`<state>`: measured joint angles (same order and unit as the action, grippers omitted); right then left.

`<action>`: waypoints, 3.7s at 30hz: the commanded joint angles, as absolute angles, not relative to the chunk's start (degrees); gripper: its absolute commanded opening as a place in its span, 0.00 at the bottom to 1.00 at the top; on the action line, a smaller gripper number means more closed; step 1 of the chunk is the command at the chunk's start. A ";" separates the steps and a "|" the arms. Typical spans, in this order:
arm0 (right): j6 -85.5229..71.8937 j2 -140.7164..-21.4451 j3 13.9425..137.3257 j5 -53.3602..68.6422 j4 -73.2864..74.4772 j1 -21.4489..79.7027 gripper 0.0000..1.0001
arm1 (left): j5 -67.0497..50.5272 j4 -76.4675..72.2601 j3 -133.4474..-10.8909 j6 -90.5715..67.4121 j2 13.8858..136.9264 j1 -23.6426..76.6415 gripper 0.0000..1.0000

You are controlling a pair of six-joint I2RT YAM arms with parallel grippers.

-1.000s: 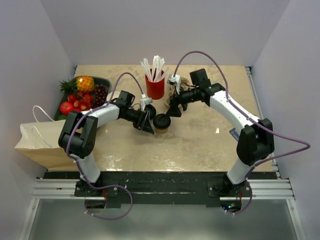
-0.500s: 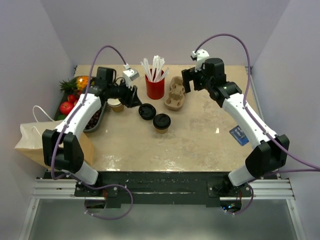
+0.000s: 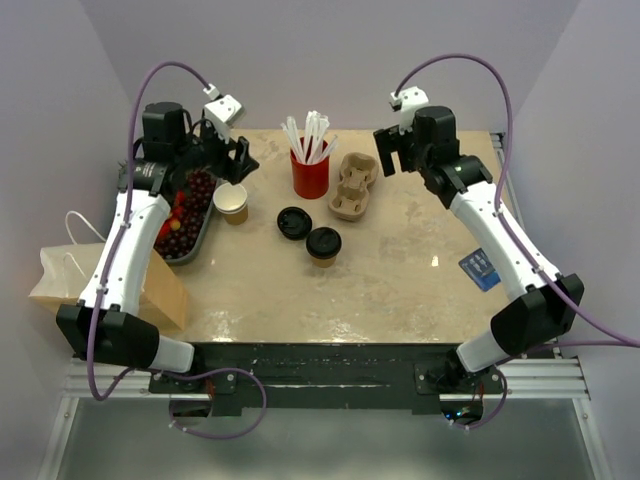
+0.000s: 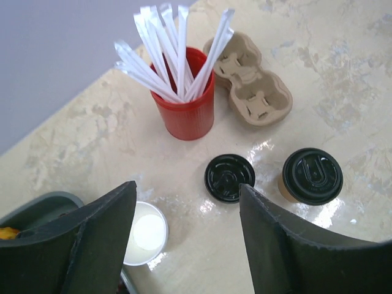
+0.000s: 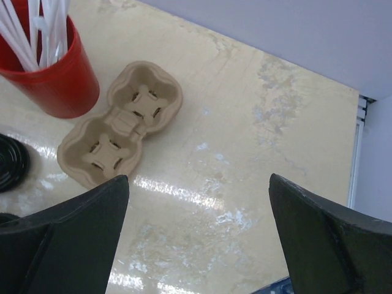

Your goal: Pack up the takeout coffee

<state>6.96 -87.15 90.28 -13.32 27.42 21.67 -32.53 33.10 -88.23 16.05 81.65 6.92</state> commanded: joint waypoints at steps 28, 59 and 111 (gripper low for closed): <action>0.80 -89.47 85.51 2.72 27.07 21.80 0.99 | 3.00 66.18 -95.97 29.88 66.36 4.93 0.73; 30.50 -108.53 100.08 14.77 31.11 21.36 0.52 | -2.02 75.32 -86.84 39.81 58.97 3.87 0.70; 37.62 -122.09 108.90 14.15 28.84 20.04 0.16 | -10.37 72.69 -84.29 37.70 64.16 3.87 0.66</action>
<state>36.75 -128.16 110.83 14.70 32.99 20.49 -8.58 74.30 -84.44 38.54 63.81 4.23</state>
